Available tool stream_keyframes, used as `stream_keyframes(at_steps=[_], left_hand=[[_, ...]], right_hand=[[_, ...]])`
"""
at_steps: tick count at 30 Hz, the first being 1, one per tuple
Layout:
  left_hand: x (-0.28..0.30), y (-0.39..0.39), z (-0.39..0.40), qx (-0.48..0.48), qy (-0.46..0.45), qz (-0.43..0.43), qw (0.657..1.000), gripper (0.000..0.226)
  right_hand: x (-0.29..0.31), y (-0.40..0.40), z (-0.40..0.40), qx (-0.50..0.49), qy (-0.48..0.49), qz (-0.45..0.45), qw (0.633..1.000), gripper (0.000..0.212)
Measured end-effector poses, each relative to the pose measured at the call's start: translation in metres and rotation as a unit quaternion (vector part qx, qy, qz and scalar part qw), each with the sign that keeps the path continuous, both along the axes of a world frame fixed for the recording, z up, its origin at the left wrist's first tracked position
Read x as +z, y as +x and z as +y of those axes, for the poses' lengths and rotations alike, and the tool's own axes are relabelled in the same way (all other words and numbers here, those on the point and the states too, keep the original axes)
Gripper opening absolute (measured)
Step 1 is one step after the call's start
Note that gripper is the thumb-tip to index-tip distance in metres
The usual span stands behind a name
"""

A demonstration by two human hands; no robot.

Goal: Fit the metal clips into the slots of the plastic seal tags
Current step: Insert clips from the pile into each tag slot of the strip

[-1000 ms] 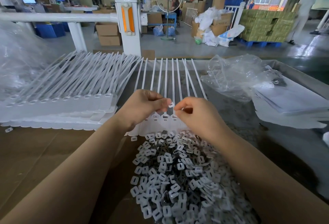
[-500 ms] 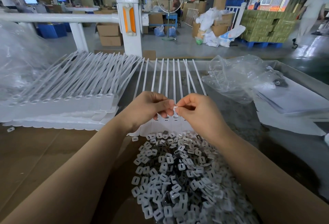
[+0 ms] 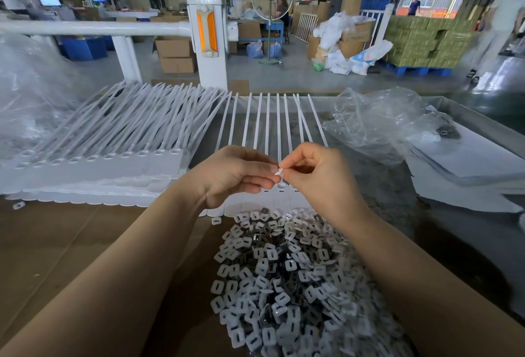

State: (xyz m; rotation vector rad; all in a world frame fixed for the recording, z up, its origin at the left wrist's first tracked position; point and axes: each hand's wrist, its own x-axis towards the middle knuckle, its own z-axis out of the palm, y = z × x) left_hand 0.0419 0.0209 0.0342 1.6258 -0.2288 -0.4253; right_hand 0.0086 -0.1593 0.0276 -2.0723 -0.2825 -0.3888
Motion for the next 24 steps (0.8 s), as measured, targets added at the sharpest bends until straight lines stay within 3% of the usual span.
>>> stream_keyframes(at_steps=[16, 24], left_hand=[[0.0014, -0.0013, -0.0065, 0.067, 0.066, -0.162, 0.982, 0.024], [0.0017, -0.0022, -0.0071, 0.053, 0.046, -0.155, 0.985, 0.014]], right_hand=[[-0.0034, 0.0041, -0.0004, 0.002, -0.032, 0.051, 0.998, 0.006], [-0.0057, 0.0060, -0.0008, -0.019, 0.042, 0.065, 0.997, 0.006]])
